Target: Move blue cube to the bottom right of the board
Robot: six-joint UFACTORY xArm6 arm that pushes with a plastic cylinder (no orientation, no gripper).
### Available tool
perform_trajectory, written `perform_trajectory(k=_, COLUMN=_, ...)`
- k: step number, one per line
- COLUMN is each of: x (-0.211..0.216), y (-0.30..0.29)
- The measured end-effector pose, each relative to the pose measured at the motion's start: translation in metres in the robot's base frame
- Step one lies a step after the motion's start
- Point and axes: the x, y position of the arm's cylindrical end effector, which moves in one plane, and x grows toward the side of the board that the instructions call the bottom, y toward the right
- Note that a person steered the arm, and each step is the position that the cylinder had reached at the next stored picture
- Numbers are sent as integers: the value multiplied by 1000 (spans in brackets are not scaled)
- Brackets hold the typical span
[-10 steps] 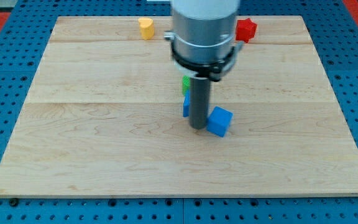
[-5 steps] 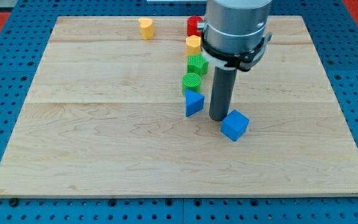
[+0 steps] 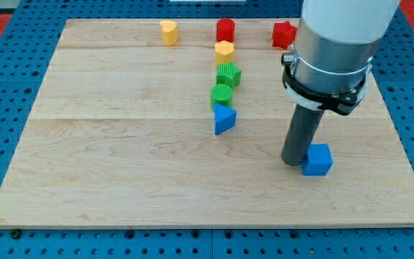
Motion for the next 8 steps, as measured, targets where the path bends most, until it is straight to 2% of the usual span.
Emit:
perform_trajectory(k=1, x=-26, y=0)
perform_trajectory(k=2, x=-38, y=29)
perform_trajectory(k=3, x=-22, y=40)
perform_trajectory(k=4, x=-4, y=9)
perform_trajectory(k=6, x=-3, y=-3)
perform_trajectory(k=8, x=23, y=7)
